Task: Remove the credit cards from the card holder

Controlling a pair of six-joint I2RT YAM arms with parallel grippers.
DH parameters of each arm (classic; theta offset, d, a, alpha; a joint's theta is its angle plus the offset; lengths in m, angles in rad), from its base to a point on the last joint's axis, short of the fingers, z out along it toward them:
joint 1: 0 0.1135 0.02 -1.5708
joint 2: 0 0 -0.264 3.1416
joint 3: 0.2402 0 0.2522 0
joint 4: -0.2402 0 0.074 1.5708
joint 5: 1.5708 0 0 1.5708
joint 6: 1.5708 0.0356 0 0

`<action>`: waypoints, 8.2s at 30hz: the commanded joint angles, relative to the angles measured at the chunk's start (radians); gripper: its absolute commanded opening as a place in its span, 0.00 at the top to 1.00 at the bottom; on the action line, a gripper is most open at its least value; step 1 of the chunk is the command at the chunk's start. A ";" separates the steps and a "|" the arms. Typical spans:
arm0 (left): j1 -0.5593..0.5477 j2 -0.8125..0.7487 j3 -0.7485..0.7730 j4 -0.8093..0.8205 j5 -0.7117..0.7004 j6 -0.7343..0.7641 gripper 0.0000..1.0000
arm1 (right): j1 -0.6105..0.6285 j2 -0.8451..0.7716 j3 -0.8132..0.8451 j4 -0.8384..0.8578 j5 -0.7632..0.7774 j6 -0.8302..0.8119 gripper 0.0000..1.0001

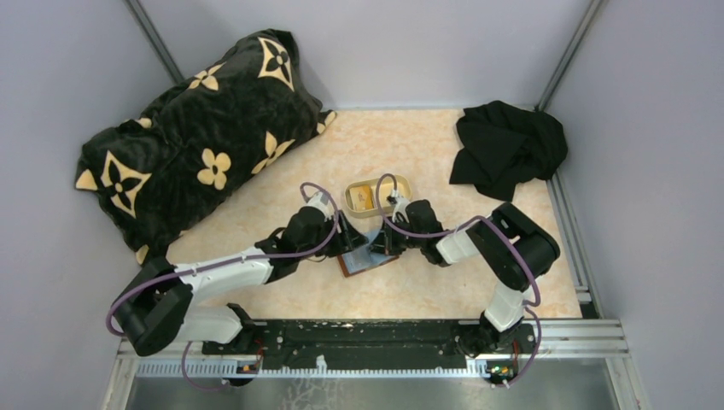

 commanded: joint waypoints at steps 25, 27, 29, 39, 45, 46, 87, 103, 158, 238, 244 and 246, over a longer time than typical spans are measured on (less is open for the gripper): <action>-0.069 -0.295 -0.099 -0.067 -0.054 -0.077 0.39 | 0.039 0.082 -0.033 -0.145 0.035 -0.052 1.00; -0.071 -0.324 -0.171 -0.076 -0.094 -0.103 0.39 | 0.040 0.085 -0.028 -0.148 0.038 -0.056 1.00; -0.072 -0.302 -0.190 -0.040 -0.101 -0.113 0.39 | 0.039 0.096 -0.024 -0.142 0.032 -0.054 1.00; -0.074 -0.070 -0.164 0.149 -0.146 -0.089 0.38 | 0.047 0.049 -0.063 -0.113 0.024 -0.006 1.00; -0.070 -0.054 -0.186 0.178 -0.187 -0.090 0.37 | 0.103 -0.028 -0.091 -0.148 0.060 0.025 1.00; -0.068 -0.062 -0.194 0.180 -0.194 -0.091 0.37 | 0.117 -0.036 -0.092 -0.156 0.069 0.031 1.00; -0.061 -0.266 -0.270 0.218 -0.232 -0.101 0.36 | 0.114 -0.271 0.117 -0.369 0.339 0.017 1.00; -0.013 -0.030 -0.288 0.483 -0.135 -0.120 0.34 | 0.066 -0.124 0.063 -0.234 0.166 -0.047 1.00; -0.006 0.059 -0.145 0.514 0.063 -0.081 0.34 | 0.053 -0.010 0.019 -0.111 0.092 0.002 1.00; 0.002 0.385 -0.143 0.755 0.140 -0.105 0.38 | 0.053 -0.369 -0.077 -0.293 0.221 -0.013 1.00; 0.002 0.362 -0.145 0.756 0.143 -0.101 0.38 | 0.052 -0.525 -0.057 -0.445 0.307 -0.044 1.00; -0.002 0.339 -0.144 0.758 0.146 -0.093 0.38 | 0.052 -0.546 -0.053 -0.461 0.314 -0.047 1.00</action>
